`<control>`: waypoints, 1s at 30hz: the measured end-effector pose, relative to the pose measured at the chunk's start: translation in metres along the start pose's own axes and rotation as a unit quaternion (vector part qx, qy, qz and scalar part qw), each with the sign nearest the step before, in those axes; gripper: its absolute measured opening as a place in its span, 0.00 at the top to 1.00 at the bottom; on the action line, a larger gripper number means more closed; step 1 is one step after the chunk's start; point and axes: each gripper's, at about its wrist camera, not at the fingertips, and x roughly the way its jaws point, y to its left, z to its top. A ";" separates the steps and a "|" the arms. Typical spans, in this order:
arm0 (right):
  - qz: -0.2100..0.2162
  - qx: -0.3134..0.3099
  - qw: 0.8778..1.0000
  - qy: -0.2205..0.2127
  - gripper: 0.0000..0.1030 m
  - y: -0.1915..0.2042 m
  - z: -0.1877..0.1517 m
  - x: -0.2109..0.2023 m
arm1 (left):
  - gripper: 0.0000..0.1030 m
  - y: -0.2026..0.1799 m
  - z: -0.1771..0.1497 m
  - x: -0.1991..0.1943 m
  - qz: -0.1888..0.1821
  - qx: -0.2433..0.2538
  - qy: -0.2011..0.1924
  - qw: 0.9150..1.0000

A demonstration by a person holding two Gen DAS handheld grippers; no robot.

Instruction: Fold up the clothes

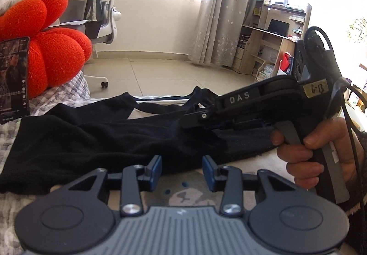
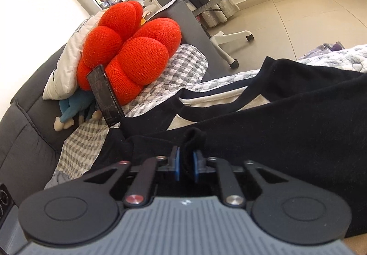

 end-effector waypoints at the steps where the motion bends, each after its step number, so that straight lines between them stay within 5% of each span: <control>1: 0.003 -0.005 1.000 -0.006 0.92 0.002 0.000 -0.002 | 0.57 0.003 0.002 -0.005 0.006 -0.004 -0.002 1.000; 13: 0.005 -0.032 0.993 -0.113 0.92 0.004 0.023 -0.052 | 0.52 0.067 0.010 -0.048 0.110 -0.089 -0.053 0.988; 24: -0.057 -0.023 0.985 -0.163 0.92 -0.019 0.038 -0.093 | 0.53 0.092 0.012 -0.034 0.154 -0.148 -0.041 0.976; 30: -0.022 0.016 0.985 -0.172 0.92 -0.026 0.040 -0.109 | 0.57 0.106 0.013 -0.022 0.161 -0.189 -0.027 0.968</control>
